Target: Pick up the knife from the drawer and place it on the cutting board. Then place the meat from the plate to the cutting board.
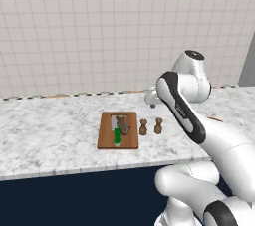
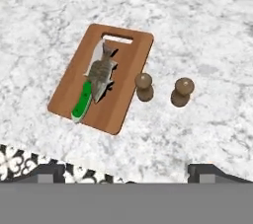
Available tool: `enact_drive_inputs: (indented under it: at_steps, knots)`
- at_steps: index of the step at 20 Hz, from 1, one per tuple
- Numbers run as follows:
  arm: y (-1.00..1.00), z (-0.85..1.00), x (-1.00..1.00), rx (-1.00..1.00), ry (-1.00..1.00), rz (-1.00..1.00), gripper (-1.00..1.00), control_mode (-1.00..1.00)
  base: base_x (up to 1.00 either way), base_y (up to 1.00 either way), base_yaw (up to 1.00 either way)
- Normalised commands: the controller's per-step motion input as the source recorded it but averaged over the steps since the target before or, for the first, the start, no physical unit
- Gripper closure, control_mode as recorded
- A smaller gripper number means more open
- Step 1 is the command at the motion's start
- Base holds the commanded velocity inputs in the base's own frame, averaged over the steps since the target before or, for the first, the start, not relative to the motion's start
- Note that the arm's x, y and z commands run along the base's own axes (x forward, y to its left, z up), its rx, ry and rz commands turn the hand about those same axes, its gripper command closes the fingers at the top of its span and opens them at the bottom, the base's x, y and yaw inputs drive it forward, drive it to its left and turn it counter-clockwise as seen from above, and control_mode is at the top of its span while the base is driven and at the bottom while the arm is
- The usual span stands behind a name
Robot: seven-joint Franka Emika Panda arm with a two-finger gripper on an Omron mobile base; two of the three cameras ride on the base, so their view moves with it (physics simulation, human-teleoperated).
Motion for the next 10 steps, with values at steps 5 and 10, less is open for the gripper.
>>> enact_drive_inputs:
  at_steps: [5, 10]
  knots:
    - [-1.00, 0.59, -1.00, 0.14, -0.58, 0.00, -1.00, -1.00, 0.00, 0.00, 0.00]
    - [-0.98, 0.26, -1.00, 0.03, -0.54, 0.00, -1.00, -1.00, 0.00, 0.00, 0.00]
